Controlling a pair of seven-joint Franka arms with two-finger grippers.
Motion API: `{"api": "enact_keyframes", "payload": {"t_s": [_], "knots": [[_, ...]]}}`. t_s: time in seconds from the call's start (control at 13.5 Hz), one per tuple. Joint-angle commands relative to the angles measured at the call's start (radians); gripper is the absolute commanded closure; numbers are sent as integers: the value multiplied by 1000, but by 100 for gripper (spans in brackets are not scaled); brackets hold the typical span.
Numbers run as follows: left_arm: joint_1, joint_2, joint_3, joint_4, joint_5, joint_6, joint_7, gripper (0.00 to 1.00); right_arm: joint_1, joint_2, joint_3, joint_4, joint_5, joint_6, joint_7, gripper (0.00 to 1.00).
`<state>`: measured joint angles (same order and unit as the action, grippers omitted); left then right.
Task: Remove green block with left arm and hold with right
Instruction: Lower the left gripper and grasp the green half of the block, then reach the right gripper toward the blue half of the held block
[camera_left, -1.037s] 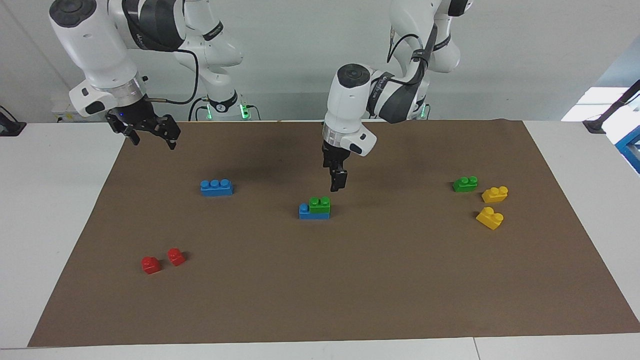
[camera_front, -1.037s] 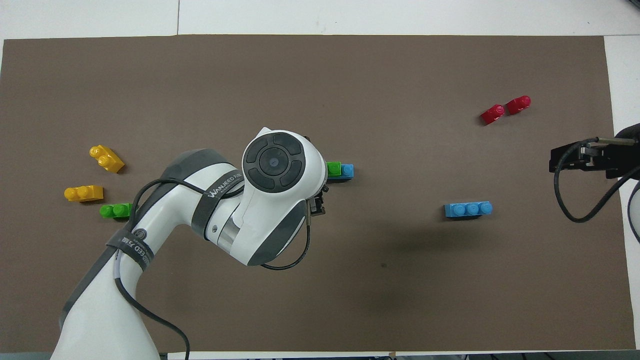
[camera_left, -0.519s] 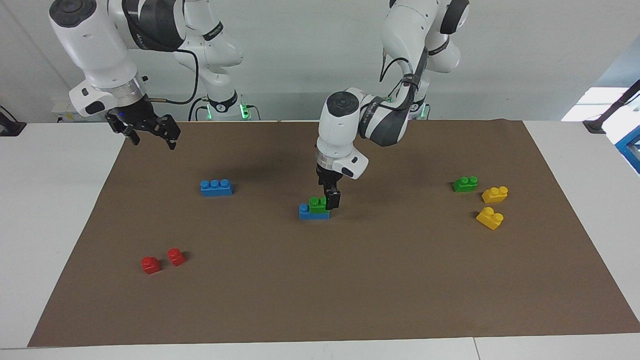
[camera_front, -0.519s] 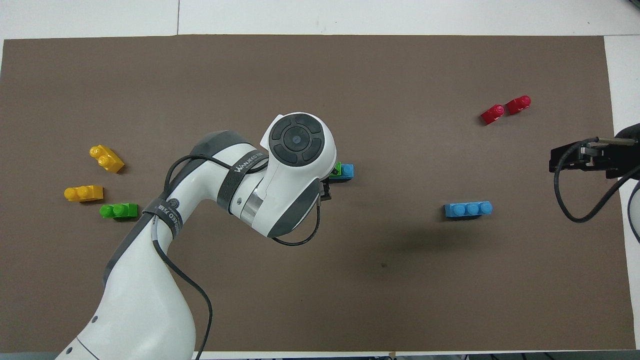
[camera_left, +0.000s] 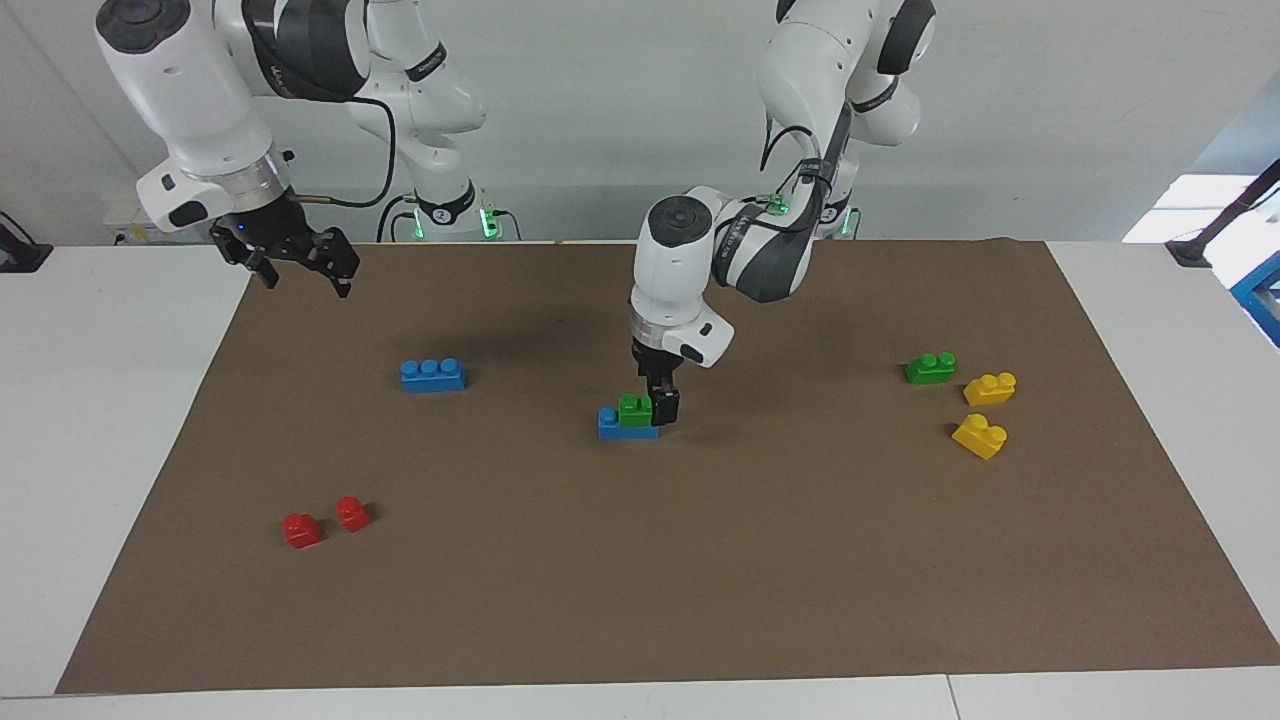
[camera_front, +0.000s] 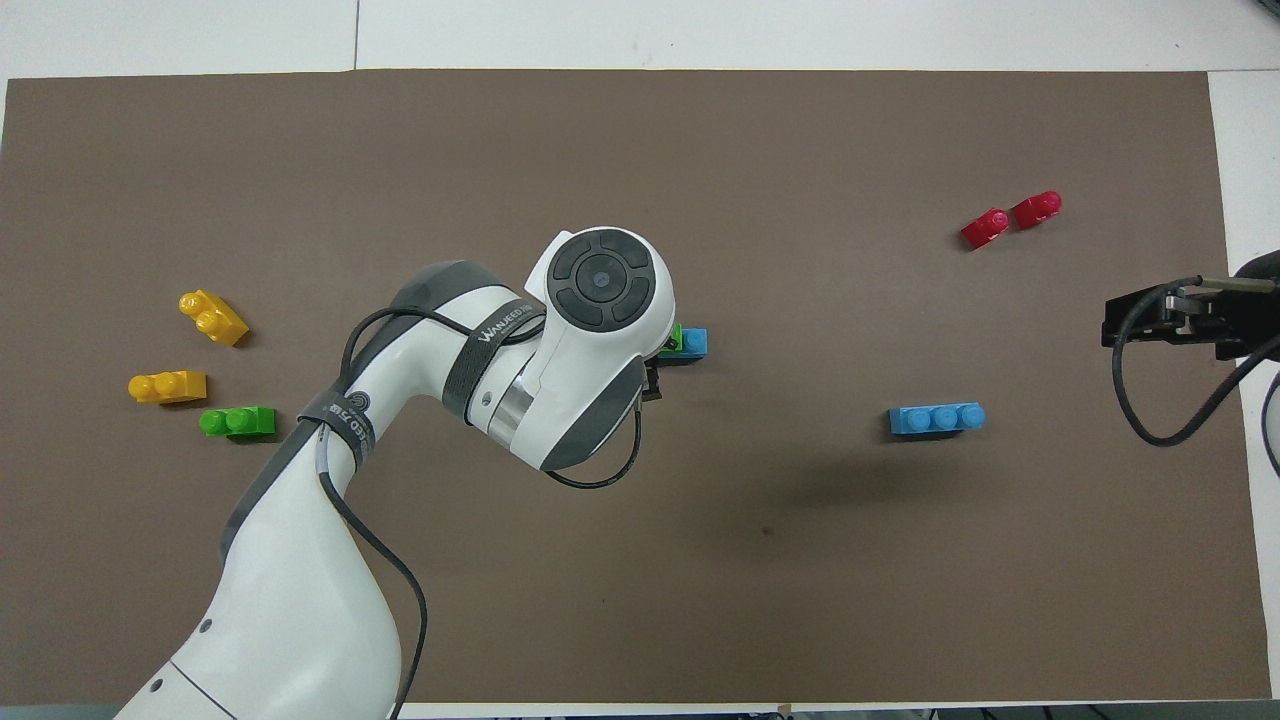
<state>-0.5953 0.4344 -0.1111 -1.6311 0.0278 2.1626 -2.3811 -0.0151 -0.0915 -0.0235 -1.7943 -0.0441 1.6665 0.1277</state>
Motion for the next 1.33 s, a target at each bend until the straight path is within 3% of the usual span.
{"api": "enact_keyframes", "payload": {"t_s": [0.0,0.3,0.52,0.67,0.89,1.26], "knots": [[-15,26,11,19,21,22,-26,0,-20,-16,8,-8,0,-13,-10,0],[-17,29,11,-4,21,36,-27,0,-40,-19,8,-30,32,1,42,0],[-26,29,11,-21,21,56,-32,0,-46,-17,8,-94,222,41,339,2],[-26,29,13,-24,23,59,-35,0,-34,-1,8,-134,279,90,470,3],[-26,26,13,-36,26,54,-35,0,-22,70,11,-154,476,131,701,3],[-31,20,14,-59,27,59,-36,0,96,183,11,-204,746,314,1015,3]]}}
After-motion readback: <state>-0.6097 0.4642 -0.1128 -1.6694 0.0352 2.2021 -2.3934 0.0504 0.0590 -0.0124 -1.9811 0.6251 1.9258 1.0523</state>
